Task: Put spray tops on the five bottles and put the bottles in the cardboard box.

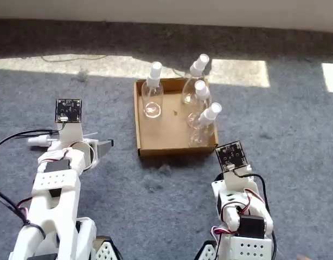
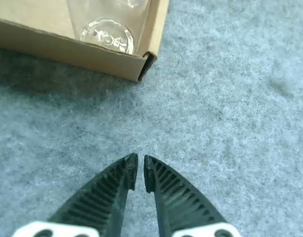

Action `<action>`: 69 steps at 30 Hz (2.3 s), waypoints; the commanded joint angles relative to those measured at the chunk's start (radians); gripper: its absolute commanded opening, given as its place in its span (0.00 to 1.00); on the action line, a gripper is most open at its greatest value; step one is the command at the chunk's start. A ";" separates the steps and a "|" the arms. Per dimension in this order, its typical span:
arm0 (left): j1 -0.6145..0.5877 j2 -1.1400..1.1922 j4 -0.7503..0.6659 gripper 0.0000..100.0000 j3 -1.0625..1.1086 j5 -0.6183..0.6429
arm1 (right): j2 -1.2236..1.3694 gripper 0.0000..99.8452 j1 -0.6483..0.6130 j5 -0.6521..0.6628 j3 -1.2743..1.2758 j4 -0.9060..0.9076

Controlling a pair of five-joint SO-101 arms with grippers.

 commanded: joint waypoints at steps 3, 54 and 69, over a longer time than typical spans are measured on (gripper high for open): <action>-0.007 -0.019 -0.043 0.34 -0.007 0.002 | -0.007 0.01 0.002 -0.003 0.130 -0.010; 0.022 -0.025 -0.041 0.34 0.012 0.002 | -0.007 0.01 -0.002 0.006 0.128 -0.016; 0.021 -0.025 -0.043 0.34 0.012 0.002 | 0.173 0.01 0.205 0.235 -0.466 0.162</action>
